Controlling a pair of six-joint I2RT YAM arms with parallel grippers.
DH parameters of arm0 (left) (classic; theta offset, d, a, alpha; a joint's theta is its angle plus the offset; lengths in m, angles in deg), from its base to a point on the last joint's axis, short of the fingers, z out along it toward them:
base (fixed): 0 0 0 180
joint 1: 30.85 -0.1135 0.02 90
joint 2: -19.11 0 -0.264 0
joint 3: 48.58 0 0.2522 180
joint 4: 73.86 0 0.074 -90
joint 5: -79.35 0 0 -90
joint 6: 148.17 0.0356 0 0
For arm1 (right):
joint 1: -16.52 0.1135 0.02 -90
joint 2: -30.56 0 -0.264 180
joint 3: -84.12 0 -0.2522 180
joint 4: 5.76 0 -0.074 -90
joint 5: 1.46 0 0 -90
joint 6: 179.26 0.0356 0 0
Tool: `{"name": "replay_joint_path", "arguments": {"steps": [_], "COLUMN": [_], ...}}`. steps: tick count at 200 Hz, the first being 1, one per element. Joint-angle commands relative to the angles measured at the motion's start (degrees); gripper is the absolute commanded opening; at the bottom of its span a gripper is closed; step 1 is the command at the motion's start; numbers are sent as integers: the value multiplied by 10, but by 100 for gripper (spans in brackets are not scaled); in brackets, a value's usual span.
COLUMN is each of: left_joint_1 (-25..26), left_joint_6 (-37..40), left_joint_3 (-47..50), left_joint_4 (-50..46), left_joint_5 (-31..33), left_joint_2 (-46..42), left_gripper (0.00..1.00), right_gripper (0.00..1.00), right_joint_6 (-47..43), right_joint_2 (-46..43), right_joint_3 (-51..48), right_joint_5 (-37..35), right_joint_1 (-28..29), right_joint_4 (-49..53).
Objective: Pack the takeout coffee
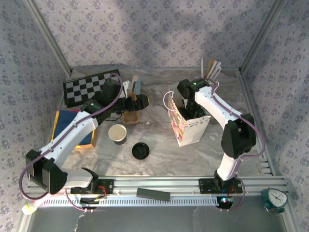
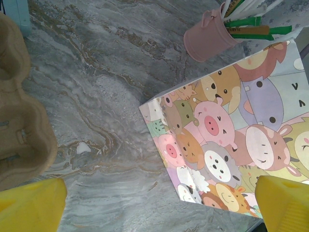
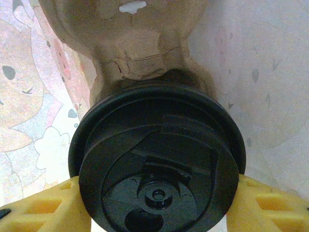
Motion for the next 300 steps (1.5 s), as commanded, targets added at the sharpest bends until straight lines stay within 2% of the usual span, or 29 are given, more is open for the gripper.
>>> {"name": "replay_joint_path", "arguments": {"steps": [1, 300], "left_joint_1": [2, 2], "left_joint_6": [-1, -2], "left_joint_3": [-27, -25], "left_joint_4": [3, 3], "left_joint_5": [-6, -6], "left_joint_2": [4, 8], "left_gripper": [100, 100], "right_gripper": [61, 61], "right_joint_6": [6, 6], "right_joint_2": [7, 12], "right_joint_3": [-20, -54], "right_joint_5": [-2, 3], "right_joint_1": [-4, -9], "right_joint_4": [14, -13]}}
